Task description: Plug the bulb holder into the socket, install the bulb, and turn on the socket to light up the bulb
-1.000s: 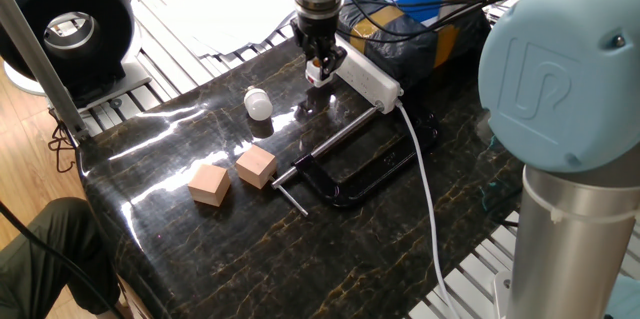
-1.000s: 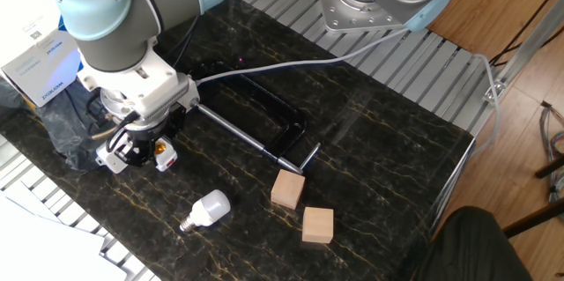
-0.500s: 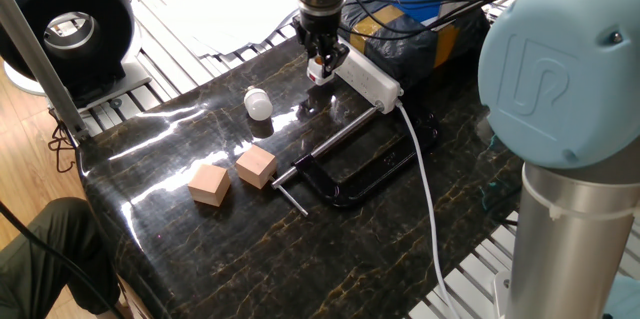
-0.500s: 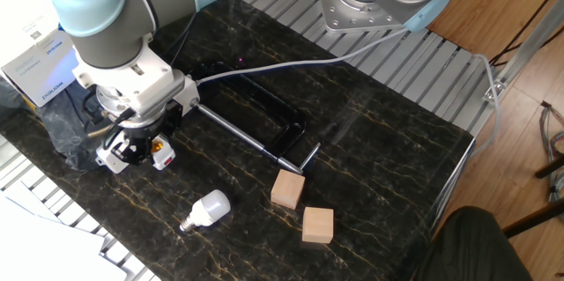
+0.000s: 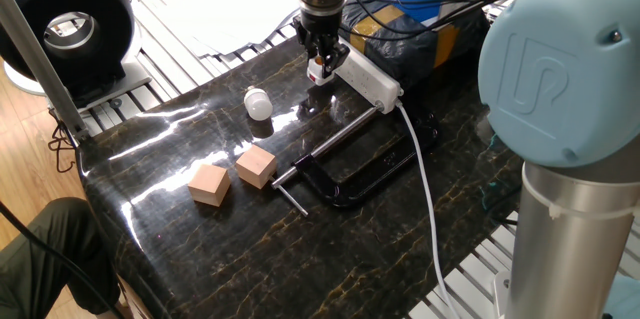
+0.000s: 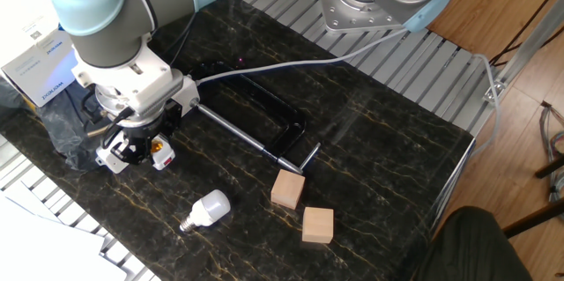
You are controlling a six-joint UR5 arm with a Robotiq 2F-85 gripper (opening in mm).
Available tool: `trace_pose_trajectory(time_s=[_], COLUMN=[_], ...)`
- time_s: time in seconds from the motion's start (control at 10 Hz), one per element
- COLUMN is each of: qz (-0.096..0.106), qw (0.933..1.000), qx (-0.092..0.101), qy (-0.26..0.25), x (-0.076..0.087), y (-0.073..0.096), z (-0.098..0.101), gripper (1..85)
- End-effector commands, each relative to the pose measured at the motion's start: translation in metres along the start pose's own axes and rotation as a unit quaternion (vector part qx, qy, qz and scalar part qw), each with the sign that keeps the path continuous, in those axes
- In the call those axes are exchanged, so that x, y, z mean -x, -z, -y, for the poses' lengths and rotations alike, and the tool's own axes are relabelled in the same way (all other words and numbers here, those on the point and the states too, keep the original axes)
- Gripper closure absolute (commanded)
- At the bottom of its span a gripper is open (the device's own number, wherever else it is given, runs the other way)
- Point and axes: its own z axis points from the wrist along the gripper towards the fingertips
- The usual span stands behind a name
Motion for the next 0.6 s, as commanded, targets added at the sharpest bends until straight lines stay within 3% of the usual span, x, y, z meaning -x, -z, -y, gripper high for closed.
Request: trace_pose_trajectory(time_s=[0.0,0.5], qz=[0.002,-0.005], qw=[1.0000,1.0000], qx=[-0.003,-0.006], qy=[-0.003,-0.002], x=[-0.0011,-0.0063], y=[-0.0013,-0.0024], z=[0.0017,0.0018], gripper=[84.7,84.7])
